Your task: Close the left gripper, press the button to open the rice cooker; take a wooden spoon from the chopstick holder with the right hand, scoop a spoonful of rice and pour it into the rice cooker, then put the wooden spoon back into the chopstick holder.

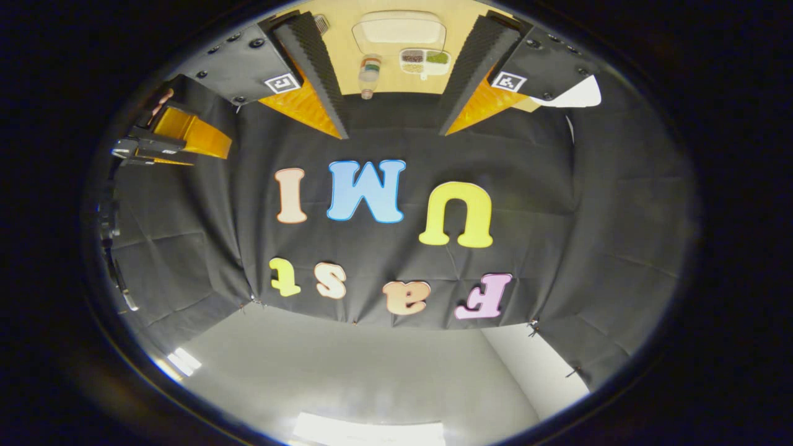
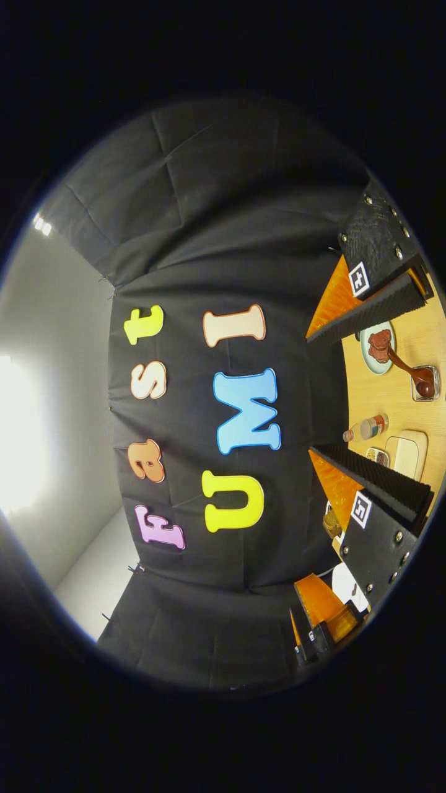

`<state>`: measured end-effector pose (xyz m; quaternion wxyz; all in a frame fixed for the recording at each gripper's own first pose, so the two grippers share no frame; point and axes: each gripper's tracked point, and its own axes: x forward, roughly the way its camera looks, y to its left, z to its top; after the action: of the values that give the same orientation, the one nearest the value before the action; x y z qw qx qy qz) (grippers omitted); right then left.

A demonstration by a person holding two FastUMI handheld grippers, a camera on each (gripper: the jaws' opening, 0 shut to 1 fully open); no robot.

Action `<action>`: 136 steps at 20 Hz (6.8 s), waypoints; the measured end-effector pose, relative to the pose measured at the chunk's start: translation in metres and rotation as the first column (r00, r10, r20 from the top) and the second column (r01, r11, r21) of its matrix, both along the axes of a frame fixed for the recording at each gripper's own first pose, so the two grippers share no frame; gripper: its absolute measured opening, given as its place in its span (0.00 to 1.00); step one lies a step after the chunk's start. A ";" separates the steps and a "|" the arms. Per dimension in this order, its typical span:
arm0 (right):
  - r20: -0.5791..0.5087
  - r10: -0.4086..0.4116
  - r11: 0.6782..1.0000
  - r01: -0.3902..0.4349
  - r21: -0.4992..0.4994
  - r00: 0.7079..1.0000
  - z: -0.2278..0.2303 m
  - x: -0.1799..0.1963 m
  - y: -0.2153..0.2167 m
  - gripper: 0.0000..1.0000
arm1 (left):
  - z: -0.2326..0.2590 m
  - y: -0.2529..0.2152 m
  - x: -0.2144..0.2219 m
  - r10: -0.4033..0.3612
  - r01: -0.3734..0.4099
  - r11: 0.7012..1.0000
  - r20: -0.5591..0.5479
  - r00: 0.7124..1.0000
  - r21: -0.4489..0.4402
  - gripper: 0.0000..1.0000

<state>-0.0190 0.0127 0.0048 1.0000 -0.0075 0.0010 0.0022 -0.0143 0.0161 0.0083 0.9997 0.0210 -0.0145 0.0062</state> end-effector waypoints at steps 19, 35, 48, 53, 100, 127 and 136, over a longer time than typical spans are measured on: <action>-0.049 0.040 0.999 -0.040 0.003 0.998 -0.031 0.007 0.028 0.98 | -0.039 0.154 -0.002 0.215 -0.212 0.976 -0.102 0.971 0.045 0.79; -0.173 0.006 1.000 -0.005 0.007 0.985 -0.082 0.020 0.023 0.98 | -0.218 0.318 0.017 0.240 -0.366 0.926 -0.606 0.759 -0.092 0.09; -0.182 -0.015 1.000 0.014 -0.008 0.983 -0.084 0.027 0.024 0.98 | -0.273 0.347 0.035 0.270 -0.426 0.904 -0.719 0.640 -0.039 0.09; -0.176 -0.004 1.000 0.002 -0.014 0.984 -0.082 0.025 0.022 0.98 | -0.217 0.354 0.047 0.382 -0.458 0.889 -0.586 0.714 0.021 0.09; -0.670 0.169 0.977 -0.032 0.212 0.723 -0.337 0.131 -0.079 0.68 | -0.061 0.101 -0.005 0.311 -0.298 0.949 -0.137 0.941 0.104 0.99; -0.376 0.234 0.947 -0.124 0.295 0.896 -0.180 0.121 0.081 0.06 | -0.076 0.158 -0.025 0.066 -0.061 0.997 -0.131 0.989 0.047 1.00; -0.422 0.142 0.989 -0.113 0.091 0.896 -0.265 0.157 0.143 0.06 | -0.081 0.206 -0.044 0.060 -0.052 0.997 -0.128 0.990 0.064 0.99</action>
<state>0.1378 0.1555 -0.2603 0.9728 0.0254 0.2194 0.0694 -0.0587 0.2218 -0.0727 0.9968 0.0521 0.0512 0.0324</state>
